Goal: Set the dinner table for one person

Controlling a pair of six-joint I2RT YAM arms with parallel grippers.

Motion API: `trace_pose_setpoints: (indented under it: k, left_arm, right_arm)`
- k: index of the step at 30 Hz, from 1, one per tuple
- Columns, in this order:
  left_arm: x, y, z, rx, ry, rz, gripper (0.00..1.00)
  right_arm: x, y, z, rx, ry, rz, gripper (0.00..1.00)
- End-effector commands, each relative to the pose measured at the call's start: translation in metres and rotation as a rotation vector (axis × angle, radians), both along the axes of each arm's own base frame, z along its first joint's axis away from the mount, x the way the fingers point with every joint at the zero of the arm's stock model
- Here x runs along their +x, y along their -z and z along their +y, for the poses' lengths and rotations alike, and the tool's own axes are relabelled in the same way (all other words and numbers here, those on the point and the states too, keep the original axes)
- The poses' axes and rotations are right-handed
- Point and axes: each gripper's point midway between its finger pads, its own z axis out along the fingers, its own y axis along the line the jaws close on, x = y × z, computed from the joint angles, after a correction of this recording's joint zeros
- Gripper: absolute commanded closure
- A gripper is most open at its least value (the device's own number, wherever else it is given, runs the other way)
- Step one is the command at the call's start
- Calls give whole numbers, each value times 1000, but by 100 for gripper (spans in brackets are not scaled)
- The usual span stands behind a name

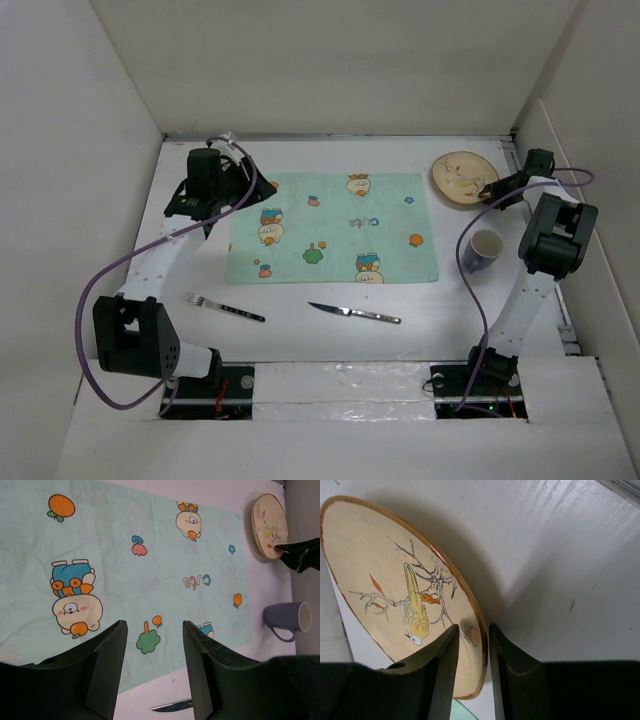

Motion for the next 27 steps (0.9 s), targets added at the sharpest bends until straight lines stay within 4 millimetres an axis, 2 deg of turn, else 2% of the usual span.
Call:
trace_pose_setpoints:
  k: [1, 3, 4, 6, 7, 8, 10, 11, 14, 15, 16, 17, 18, 21, 22, 24, 25, 26, 27]
  left_arm:
    - [10, -35, 3, 12, -10, -106, 55]
    - [9, -38, 5, 21, -20, -112, 56]
    - [9, -41, 6, 25, -23, -119, 56]
    - [8, -44, 13, 33, -41, -128, 57]
    - [6, -47, 13, 31, -40, -135, 57]
    - [6, -48, 18, 29, -50, -138, 58]
    - [4, -49, 22, 31, -56, -140, 58]
    - [3, -54, 23, 36, -60, -152, 59]
    - [3, -60, 25, 51, -64, -156, 59]
    - [2, -62, 25, 50, -64, -159, 59]
    - [3, -63, 24, 44, -57, -157, 59]
    - [3, -69, 19, 23, -39, -163, 59]
    - [2, -69, 19, 23, -38, -161, 59]
    - [1, -85, 14, -16, -26, -191, 59]
    - [-3, -97, 13, -29, -22, -222, 59]
    - [-6, -117, 11, -53, -15, -257, 60]
    - [-8, -126, 10, -60, -10, -275, 60]
    - [-10, -136, 7, -73, 5, -291, 59]
    - [-12, -141, 5, -86, 10, -293, 59]
  right_arm:
    - [15, -11, 0, 21, 33, -21, 66]
    - [17, -10, 5, 37, 35, -9, 69]
    - [20, -9, 5, 47, 41, -4, 74]
    - [20, -8, 5, 59, 50, 5, 88]
    - [23, -9, 7, 75, 52, -7, 99]
    - [20, -9, 9, 84, 55, -9, 100]
    - [29, -23, 7, 68, 49, -92, 100]
    - [29, -40, 7, 50, 44, -138, 100]
    - [49, -90, 14, 23, -14, -322, 100]
    - [56, -126, 15, 3, -31, -421, 100]
    - [60, -148, 21, 21, -61, -488, 100]
    - [64, -190, 28, 22, -97, -612, 100]
    - [64, -209, 28, 3, -103, -658, 100]
    - [58, -262, 55, 32, -225, -788, 100]
    - [52, -282, 75, 50, -320, -824, 100]
    - [42, -289, 106, 128, -423, -860, 100]
    - [29, -285, 124, 155, -497, -851, 100]
    - [23, -285, 151, 152, -562, -840, 100]
    - [16, -268, 165, 162, -587, -759, 100]
